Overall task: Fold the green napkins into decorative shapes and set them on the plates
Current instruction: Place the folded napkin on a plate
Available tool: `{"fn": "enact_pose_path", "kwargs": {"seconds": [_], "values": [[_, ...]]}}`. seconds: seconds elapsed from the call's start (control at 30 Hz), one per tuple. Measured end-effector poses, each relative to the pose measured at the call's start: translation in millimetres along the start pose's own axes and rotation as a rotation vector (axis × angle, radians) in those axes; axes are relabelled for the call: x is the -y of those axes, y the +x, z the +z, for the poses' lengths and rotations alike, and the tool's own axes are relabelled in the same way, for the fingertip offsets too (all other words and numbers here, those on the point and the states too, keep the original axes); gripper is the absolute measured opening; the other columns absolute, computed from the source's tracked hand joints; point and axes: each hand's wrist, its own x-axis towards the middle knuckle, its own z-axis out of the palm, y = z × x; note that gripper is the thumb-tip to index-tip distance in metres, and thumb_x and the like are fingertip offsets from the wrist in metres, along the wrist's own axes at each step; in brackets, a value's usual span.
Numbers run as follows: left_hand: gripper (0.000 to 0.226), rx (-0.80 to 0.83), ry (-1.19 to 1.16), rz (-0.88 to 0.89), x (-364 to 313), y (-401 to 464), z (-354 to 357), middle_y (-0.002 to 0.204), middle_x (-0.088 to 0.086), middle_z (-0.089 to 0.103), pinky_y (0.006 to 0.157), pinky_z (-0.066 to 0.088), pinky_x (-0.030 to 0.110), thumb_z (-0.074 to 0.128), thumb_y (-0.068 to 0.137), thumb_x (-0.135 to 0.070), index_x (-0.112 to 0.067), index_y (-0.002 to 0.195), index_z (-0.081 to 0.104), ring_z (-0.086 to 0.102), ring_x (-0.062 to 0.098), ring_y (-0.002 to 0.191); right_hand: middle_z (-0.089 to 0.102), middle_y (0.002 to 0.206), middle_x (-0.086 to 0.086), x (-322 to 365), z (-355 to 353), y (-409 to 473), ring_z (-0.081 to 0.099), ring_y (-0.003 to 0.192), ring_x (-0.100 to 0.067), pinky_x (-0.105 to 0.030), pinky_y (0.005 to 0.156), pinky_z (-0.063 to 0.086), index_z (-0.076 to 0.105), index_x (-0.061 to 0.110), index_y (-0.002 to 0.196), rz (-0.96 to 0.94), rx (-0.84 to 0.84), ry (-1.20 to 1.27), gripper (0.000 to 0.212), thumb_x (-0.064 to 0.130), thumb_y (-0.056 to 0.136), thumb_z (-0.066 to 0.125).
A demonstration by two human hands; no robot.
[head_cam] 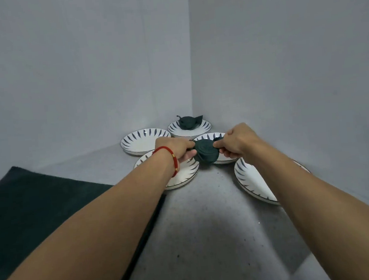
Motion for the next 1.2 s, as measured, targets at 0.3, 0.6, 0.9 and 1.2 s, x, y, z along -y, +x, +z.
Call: {"fn": "enact_pose_path", "kwargs": {"seconds": [0.3,0.6,0.9,1.2], "values": [[0.029,0.061,0.311,0.012,-17,113,80,0.066,0.0,0.071,0.057,0.055,0.018,0.073,0.09,-0.01,0.002,0.115,0.064,0.058,0.005,0.035,0.057,0.054,-0.008,-17,-21,123,0.047,0.034,-0.014,-0.02,0.033,0.033,0.059,0.005,0.059,0.137,-0.021,-0.129,0.035,0.011,0.09,0.073],[0.036,0.058,0.676,0.084,2,155,84,0.043,-0.004,0.062,0.048,0.051,0.018,0.075,0.087,-0.025,0.002,0.108,0.066,0.064,0.009,0.046,0.05,0.036,0.002,-29,-4,152,0.039,0.027,-0.011,-0.017,0.038,0.03,0.052,0.013,0.054,0.195,0.098,-0.374,0.048,0.025,0.099,0.06],[0.027,-0.014,0.542,0.141,-14,130,73,0.073,0.01,0.071,0.067,0.063,0.031,0.076,0.086,-0.024,-0.004,0.098,0.062,0.072,0.023,0.056,0.073,0.074,-0.016,-15,-16,130,0.071,0.064,-0.03,-0.038,0.067,0.063,0.067,0.001,0.075,0.009,-0.206,-0.251,0.022,0.016,0.09,0.062],[0.022,-0.034,0.524,0.219,-43,42,9,0.087,0.016,0.074,0.078,0.062,0.049,0.061,0.078,-0.017,0.0,0.091,0.065,0.075,0.038,0.08,0.073,0.084,-0.015,3,-4,50,0.072,0.074,-0.035,-0.042,0.074,0.063,0.069,0.006,0.082,-0.124,-0.179,-0.302,0.027,0.021,0.075,0.047]]}}
